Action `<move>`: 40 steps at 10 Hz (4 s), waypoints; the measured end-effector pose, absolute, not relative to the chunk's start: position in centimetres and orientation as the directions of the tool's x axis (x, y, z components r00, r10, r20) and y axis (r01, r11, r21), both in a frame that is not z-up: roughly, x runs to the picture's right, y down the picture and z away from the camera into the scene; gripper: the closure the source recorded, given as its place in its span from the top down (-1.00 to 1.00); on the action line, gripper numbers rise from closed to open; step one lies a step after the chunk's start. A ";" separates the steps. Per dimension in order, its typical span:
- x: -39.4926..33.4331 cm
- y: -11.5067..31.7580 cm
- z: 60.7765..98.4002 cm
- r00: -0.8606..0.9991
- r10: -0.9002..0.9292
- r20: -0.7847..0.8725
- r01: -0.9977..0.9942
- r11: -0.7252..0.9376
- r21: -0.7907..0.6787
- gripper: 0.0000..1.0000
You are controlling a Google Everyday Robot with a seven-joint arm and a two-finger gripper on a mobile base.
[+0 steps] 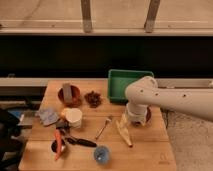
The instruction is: Place brush in plastic cup
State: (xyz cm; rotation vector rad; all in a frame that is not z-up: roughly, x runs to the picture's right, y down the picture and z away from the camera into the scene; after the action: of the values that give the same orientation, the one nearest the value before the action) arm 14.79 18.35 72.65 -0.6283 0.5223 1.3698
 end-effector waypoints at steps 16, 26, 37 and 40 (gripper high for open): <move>14.8 18.3 72.7 0.135 0.727 -0.674 -0.991 0.086 -0.106 0.41; 7.7 17.1 72.3 0.408 0.703 -0.582 -0.913 0.296 -0.281 0.41; -6.1 16.4 71.6 0.717 0.559 -0.417 -0.694 0.513 -0.505 0.41; -10.6 19.9 72.8 0.778 0.486 -0.399 -0.623 0.518 -0.586 0.41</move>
State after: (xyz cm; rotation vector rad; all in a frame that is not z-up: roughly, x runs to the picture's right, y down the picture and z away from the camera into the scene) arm -10.55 19.90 72.77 -0.7793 0.1937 0.6703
